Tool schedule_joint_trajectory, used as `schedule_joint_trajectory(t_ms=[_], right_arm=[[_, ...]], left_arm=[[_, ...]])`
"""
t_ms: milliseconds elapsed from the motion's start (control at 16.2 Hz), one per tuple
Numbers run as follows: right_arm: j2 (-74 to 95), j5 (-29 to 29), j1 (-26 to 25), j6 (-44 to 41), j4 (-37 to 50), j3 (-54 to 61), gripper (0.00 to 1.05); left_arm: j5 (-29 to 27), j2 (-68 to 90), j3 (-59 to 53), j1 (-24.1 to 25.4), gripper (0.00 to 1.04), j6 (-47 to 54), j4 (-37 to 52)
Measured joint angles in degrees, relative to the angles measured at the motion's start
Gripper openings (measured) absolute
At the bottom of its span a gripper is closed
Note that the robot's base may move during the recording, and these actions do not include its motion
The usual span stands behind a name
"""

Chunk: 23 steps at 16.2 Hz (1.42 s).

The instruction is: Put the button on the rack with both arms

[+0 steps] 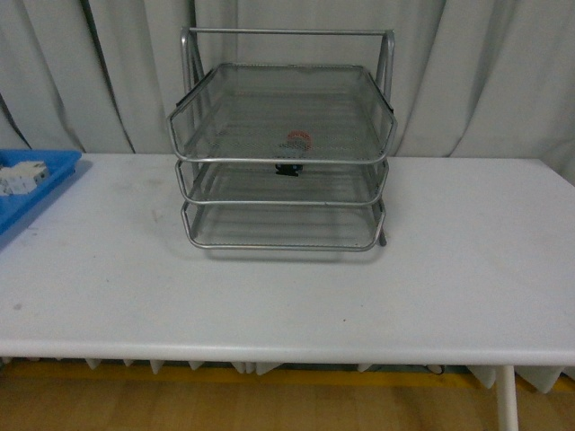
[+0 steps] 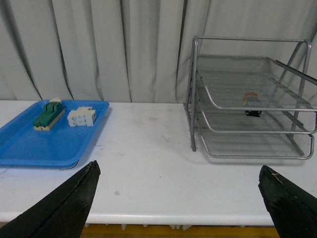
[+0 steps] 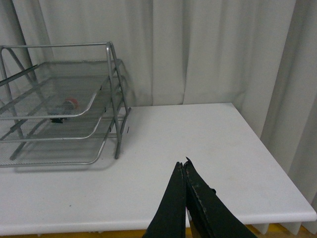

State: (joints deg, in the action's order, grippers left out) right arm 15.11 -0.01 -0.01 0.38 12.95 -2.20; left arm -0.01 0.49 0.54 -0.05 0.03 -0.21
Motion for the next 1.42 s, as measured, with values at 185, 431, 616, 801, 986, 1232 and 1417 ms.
schedule_joint_trajectory(t_ms=[185, 431, 616, 801, 986, 1232, 1417], right_arm=[[-1.40, 0.00, 0.00, 0.00, 1.20, 1.57, 0.02], [-4.48, 0.02, 0.00, 0.00, -2.05, 1.57, 0.02], [-15.04, 0.00, 0.00, -0.04, -12.66, 1.53, 0.02], [-14.88, 0.04, 0.00, -0.02, -13.00, 1.53, 0.02], [-14.91, 0.02, 0.00, -0.07, -13.16, 1.53, 0.14], [-14.91, 0.04, 0.00, -0.07, -13.16, 1.53, 0.65], [-14.91, 0.02, 0.00, -0.04, -13.16, 1.53, 1.00]], left_arm=[[0.00, 0.02, 0.00, 0.00, 0.98, 0.00, 0.00], [0.00, 0.00, 0.00, 0.00, 0.98, 0.00, 0.00], [-0.02, 0.00, 0.00, 0.00, 0.98, 0.00, -0.02], [0.00, 0.02, 0.00, 0.00, 0.98, 0.00, -0.02], [0.00, 0.00, 0.00, 0.00, 0.98, 0.00, 0.00], [0.00, 0.00, 0.00, 0.00, 0.98, 0.00, 0.00], [0.00, 0.00, 0.00, 0.00, 0.98, 0.00, 0.00]])
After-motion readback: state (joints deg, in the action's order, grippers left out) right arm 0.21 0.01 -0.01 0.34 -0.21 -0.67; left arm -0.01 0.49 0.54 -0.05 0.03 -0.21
